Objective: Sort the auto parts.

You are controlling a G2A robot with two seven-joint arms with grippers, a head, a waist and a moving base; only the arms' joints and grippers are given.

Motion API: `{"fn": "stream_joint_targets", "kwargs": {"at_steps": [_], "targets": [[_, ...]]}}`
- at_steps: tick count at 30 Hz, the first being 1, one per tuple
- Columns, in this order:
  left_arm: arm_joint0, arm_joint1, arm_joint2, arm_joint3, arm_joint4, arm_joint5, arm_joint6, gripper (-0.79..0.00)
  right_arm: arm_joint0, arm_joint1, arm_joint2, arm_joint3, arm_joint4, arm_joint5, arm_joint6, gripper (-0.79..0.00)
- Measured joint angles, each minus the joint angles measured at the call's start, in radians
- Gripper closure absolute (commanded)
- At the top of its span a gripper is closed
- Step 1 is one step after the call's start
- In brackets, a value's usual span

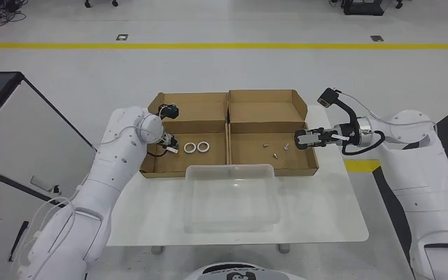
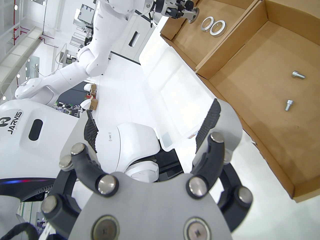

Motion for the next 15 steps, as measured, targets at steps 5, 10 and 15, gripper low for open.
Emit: {"fn": "stream_joint_targets", "kwargs": {"at_steps": [5,10,15], "targets": [[-0.021,-0.013,0.034,0.038,0.007,0.001,-0.007,0.000,0.000,0.000,0.000,0.000,0.000,0.000,0.000,-0.785],[-0.034,-0.021,0.053,0.068,0.011,0.004,0.000,0.000,0.000,0.000,0.000,0.000,0.000,0.000,0.000,-0.785],[-0.047,-0.029,0.065,0.098,0.007,-0.001,0.000,-0.018,0.000,0.000,0.000,0.000,0.000,0.000,0.000,-0.785]]}}
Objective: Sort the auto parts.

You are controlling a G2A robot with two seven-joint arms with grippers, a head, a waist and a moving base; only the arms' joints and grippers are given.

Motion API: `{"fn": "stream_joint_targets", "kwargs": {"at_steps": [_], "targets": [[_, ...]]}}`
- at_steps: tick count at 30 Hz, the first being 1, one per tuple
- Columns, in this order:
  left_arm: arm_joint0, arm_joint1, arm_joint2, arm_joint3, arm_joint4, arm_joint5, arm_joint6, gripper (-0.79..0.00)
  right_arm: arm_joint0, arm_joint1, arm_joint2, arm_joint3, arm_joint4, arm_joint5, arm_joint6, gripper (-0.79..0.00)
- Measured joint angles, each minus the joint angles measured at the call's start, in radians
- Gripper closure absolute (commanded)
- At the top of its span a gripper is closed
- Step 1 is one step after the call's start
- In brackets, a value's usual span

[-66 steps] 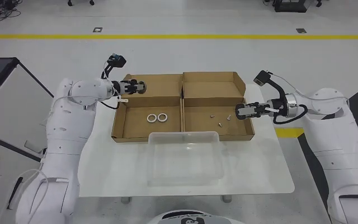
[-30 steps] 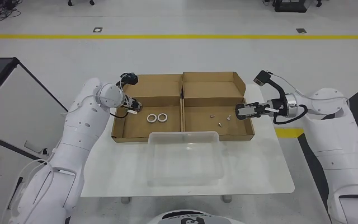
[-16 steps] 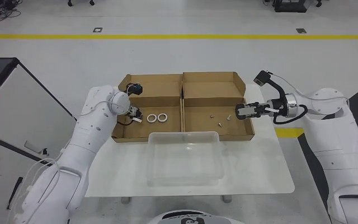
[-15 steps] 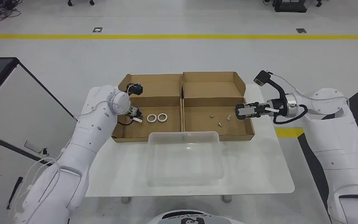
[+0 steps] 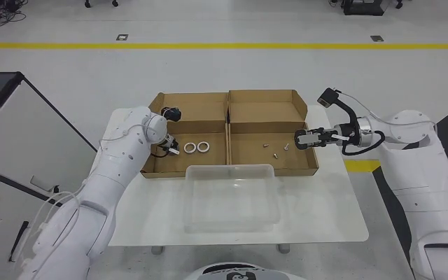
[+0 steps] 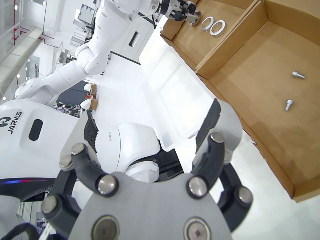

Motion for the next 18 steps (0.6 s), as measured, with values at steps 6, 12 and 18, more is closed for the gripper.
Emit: {"fn": "stream_joint_targets", "kwargs": {"at_steps": [6,12,18], "targets": [[-0.014,-0.009,0.012,0.034,-0.004,-0.004,0.012,-0.336,0.000,0.000,0.000,0.000,0.000,0.000,0.000,-0.785],[-0.026,-0.012,0.011,0.050,-0.016,-0.017,0.016,-0.776,0.000,0.000,0.000,0.000,0.000,0.000,0.000,-0.785],[-0.027,-0.002,-0.019,0.029,-0.035,-0.033,0.014,-0.785,0.000,0.000,0.000,0.000,0.000,0.000,0.000,-0.785]]}}
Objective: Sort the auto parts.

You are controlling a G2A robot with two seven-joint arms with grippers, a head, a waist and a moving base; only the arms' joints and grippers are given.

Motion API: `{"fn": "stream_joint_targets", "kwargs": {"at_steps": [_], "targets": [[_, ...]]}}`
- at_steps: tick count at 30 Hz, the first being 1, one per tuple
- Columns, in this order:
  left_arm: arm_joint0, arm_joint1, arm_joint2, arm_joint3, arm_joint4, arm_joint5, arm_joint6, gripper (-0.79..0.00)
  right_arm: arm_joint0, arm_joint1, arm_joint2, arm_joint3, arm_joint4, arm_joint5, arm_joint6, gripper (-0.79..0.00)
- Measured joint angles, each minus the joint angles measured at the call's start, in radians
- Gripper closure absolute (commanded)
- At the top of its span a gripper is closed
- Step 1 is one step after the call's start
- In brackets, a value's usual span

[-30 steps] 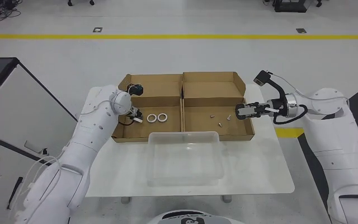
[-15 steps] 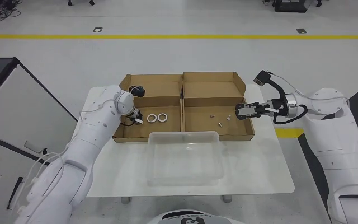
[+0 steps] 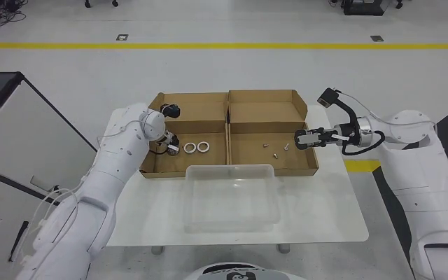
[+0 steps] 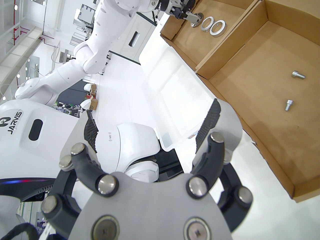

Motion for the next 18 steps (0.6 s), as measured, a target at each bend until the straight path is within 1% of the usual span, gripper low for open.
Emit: {"fn": "stream_joint_targets", "kwargs": {"at_steps": [5,9,12,16,18], "targets": [[0.015,0.017,-0.043,-0.052,-0.010,-0.008,-0.004,-0.785,0.000,0.000,0.000,0.000,0.000,0.000,0.000,-0.785],[0.050,0.040,-0.101,-0.131,-0.042,-0.059,-0.008,-0.785,0.000,0.000,0.000,0.000,0.000,0.000,0.000,-0.785],[0.097,0.063,-0.160,-0.209,-0.104,-0.153,-0.017,-0.785,0.000,0.000,0.000,0.000,0.000,0.000,0.000,-0.785],[0.179,0.099,-0.263,-0.318,-0.235,-0.328,-0.057,-0.785,0.000,0.000,0.000,0.000,0.000,0.000,0.000,-0.785],[0.216,0.114,-0.303,-0.365,-0.296,-0.380,-0.068,-0.785,0.000,0.000,0.000,0.000,0.000,0.000,0.000,-0.785]]}}
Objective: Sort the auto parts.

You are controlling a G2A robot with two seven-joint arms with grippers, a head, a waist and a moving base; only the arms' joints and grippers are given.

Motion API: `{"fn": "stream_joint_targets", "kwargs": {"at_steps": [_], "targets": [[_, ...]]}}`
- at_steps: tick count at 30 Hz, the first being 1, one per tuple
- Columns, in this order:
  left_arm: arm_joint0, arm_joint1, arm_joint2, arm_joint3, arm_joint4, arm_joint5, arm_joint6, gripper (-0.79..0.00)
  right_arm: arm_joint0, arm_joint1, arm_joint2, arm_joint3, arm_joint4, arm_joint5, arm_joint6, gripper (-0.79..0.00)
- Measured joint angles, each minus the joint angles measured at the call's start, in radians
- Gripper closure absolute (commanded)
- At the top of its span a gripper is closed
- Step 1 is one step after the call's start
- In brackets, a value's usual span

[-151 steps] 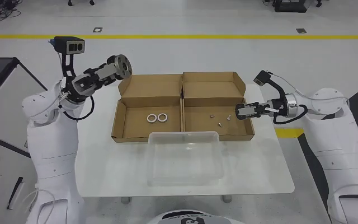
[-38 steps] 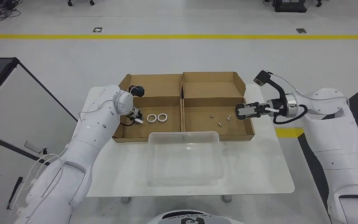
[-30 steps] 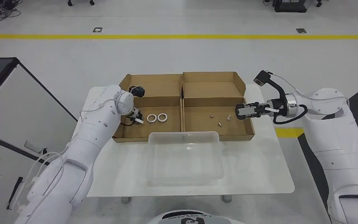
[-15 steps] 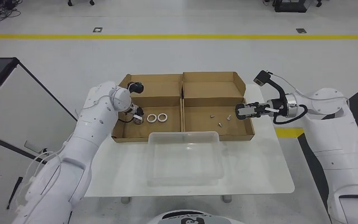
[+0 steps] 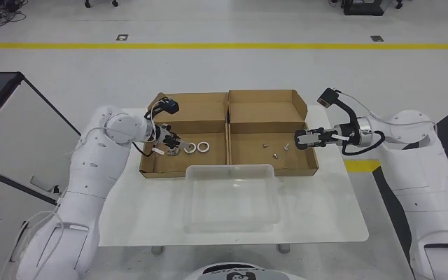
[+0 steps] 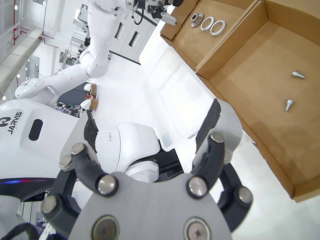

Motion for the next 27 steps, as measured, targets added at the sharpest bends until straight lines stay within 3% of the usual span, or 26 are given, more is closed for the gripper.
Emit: {"fn": "stream_joint_targets", "kwargs": {"at_steps": [3,9,15,23,27], "targets": [[0.063,0.033,-0.027,-0.088,-0.097,-0.037,0.039,-0.785,0.000,0.000,0.000,0.000,0.000,0.000,0.000,-0.785],[0.165,0.135,-0.048,-0.251,-0.296,-0.119,0.122,-0.785,0.000,0.000,0.000,0.000,0.000,0.000,0.000,-0.785],[0.245,0.275,-0.056,-0.373,-0.456,-0.239,0.241,-0.785,0.000,0.000,0.000,0.000,0.000,0.000,0.000,-0.785],[0.299,0.456,-0.031,-0.412,-0.492,-0.450,0.453,-0.785,0.000,0.000,0.000,0.000,0.000,0.000,0.000,-0.785],[0.307,0.537,-0.016,-0.464,-0.540,-0.475,0.479,-0.785,0.000,0.000,0.000,0.000,0.000,0.000,0.000,-0.785]]}}
